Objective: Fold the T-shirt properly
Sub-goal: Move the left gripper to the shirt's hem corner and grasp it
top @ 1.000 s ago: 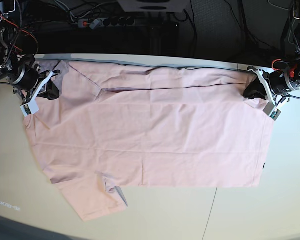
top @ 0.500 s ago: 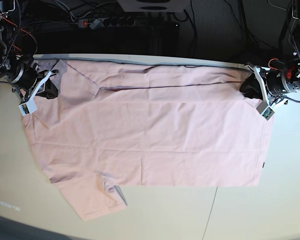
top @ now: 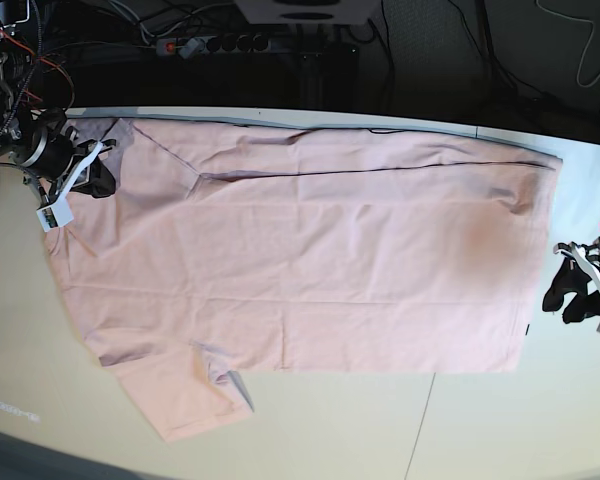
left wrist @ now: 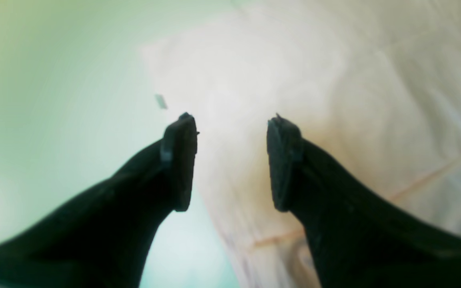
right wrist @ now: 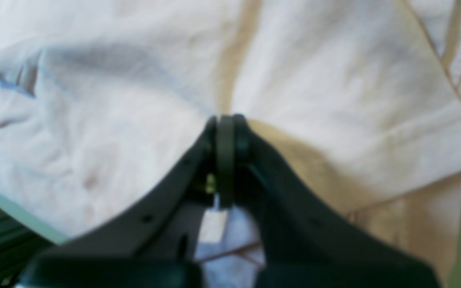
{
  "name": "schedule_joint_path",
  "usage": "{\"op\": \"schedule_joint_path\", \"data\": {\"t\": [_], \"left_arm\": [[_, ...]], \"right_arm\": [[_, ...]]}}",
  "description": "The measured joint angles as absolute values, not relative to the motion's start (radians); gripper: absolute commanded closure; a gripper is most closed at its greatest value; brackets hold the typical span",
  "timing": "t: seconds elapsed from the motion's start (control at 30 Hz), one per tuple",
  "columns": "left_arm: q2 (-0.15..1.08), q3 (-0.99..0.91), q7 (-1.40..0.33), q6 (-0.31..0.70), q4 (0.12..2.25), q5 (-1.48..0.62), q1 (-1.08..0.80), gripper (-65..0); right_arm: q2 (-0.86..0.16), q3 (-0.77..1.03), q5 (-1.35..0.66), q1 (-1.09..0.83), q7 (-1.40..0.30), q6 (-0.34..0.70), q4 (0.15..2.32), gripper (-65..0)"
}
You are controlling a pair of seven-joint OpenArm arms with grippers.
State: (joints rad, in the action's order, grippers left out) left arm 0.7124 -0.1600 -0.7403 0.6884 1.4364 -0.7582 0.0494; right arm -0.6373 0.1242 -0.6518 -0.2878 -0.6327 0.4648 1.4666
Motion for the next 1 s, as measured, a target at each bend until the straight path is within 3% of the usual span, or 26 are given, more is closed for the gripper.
{"op": "schedule_joint_path", "data": {"t": [0.33, 0.6, 1.0], "left_arm": [[0.677, 0.089, -0.576, 0.689, 0.857, -0.773, 0.462, -32.2], [0.59, 0.126, -0.559, 0.686, 0.453, -0.725, 0.697, -32.1], [0.543, 0.126, -0.549, 0.651, 0.287, -0.662, 0.721, -32.1]], "right_arm": [[-0.637, 0.125, -0.639, -0.288, -0.635, 0.465, 1.467, 0.0], [-0.637, 0.125, -0.64, -0.287, -0.64, 0.465, 1.467, 0.0], [-0.637, 0.125, -0.639, -0.288, -0.64, 0.465, 1.467, 0.0]]}}
